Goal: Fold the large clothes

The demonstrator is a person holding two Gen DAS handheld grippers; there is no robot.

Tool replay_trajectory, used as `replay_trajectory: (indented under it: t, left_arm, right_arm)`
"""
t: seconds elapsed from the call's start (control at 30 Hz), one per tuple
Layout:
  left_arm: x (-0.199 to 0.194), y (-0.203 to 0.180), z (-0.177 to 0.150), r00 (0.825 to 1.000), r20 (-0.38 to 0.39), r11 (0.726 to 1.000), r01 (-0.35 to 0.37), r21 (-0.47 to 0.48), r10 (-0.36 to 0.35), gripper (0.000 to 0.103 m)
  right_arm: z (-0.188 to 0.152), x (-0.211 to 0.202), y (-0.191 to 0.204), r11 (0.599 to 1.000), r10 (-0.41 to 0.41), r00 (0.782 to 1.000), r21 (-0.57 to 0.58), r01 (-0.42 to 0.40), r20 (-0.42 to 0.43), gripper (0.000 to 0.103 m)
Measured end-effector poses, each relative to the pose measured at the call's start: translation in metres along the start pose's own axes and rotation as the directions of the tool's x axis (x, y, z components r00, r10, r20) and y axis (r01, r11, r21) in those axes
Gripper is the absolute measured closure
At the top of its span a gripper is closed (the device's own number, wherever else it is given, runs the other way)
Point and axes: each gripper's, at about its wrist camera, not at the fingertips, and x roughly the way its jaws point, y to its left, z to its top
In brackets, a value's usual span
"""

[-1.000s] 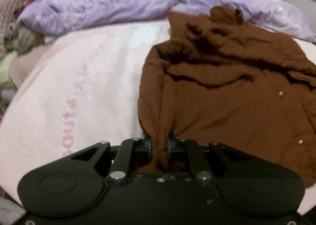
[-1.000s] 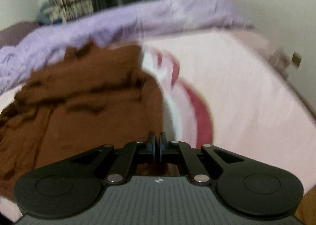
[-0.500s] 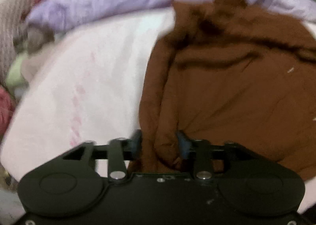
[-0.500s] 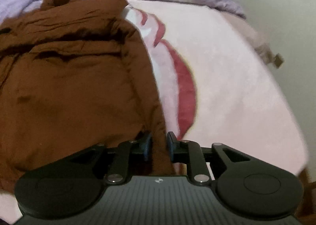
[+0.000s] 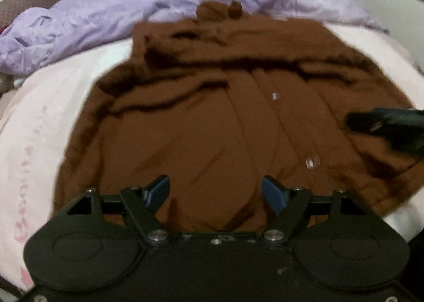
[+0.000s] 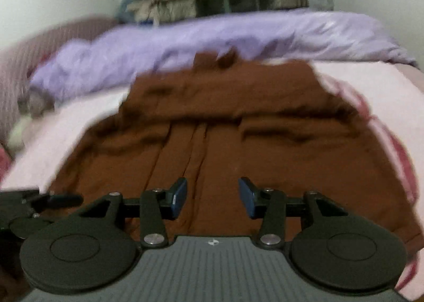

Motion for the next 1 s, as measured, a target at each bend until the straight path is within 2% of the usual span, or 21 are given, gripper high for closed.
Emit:
replay_trajectory:
  t: [0.1,0.17,0.23,0.3,0.37,0.5,0.6,0.7,0.77,0.83,0.87,0.9,0.93,1.0]
  left_arm:
    - [0.017,-0.008,-0.006,0.999,-0.048,1.0,-0.018,0.018,0.019,0.025]
    - [0.023,-0.005,-0.012,0.999,-0.042,1.0,-0.023,0.002,0.023,0.018]
    - [0.025,0.0,-0.014,0.999,-0.034,1.0,-0.013,-0.016,0.012,0.017]
    - [0.023,0.006,-0.017,0.999,-0.035,1.0,-0.017,-0.003,0.017,0.015]
    - [0.016,0.018,-0.021,0.999,-0.031,1.0,0.014,-0.01,-0.015,0.014]
    - [0.007,0.042,-0.026,0.996,-0.029,0.99,0.085,-0.116,-0.088,0.014]
    - [0.0,0.041,-0.027,0.998,-0.059,0.994,0.03,-0.101,-0.036,0.016]
    - [-0.017,0.049,-0.027,1.0,-0.014,0.993,0.026,-0.113,-0.027,0.017]
    - [-0.025,0.063,-0.026,0.999,0.029,0.984,0.027,-0.174,-0.023,0.017]
    - [-0.028,0.082,-0.027,0.997,0.061,0.966,0.062,-0.252,-0.048,0.017]
    - [-0.025,0.088,-0.026,0.998,0.056,0.963,0.049,-0.264,-0.035,0.017]
    - [-0.021,0.091,-0.026,0.999,0.039,0.966,0.005,-0.26,0.005,0.017]
    - [-0.015,0.092,-0.026,0.998,0.013,0.969,-0.062,-0.24,0.067,0.017]
    - [0.004,0.093,-0.032,0.982,-0.049,0.963,-0.189,-0.191,0.183,0.017]
  right_arm:
    - [-0.013,0.023,0.011,0.995,-0.085,0.995,-0.06,0.082,-0.059,0.05]
    - [-0.018,0.035,0.012,0.993,-0.107,0.988,-0.058,0.101,-0.11,0.051]
    - [-0.026,0.042,0.009,0.994,-0.109,0.984,-0.033,0.105,-0.144,0.053]
    - [-0.031,0.034,0.005,0.996,-0.083,0.989,-0.049,0.077,-0.12,0.057]
    - [-0.033,0.025,0.0,0.995,-0.076,0.99,-0.077,0.067,-0.118,0.059]
    - [-0.029,0.017,-0.017,0.983,-0.176,0.978,-0.075,0.169,-0.111,0.058]
    - [-0.026,0.001,-0.04,0.981,-0.195,0.976,0.0,0.196,-0.098,0.053]
    - [-0.027,-0.019,-0.056,0.966,-0.257,0.965,0.025,0.258,-0.056,0.052]
    - [-0.026,-0.028,-0.07,0.954,-0.295,0.955,0.052,0.296,-0.034,0.052]
    - [-0.029,-0.032,-0.087,0.94,-0.325,0.945,0.095,0.327,-0.038,0.053]
    - [-0.031,-0.029,-0.093,0.935,-0.334,0.941,0.105,0.339,-0.06,0.055]
    - [-0.034,-0.026,-0.098,0.932,-0.341,0.936,0.101,0.349,-0.089,0.062]
    - [-0.039,-0.022,-0.101,0.932,-0.342,0.933,0.082,0.352,-0.113,0.063]
    - [-0.048,-0.008,-0.106,0.931,-0.349,0.924,0.056,0.361,-0.159,0.063]
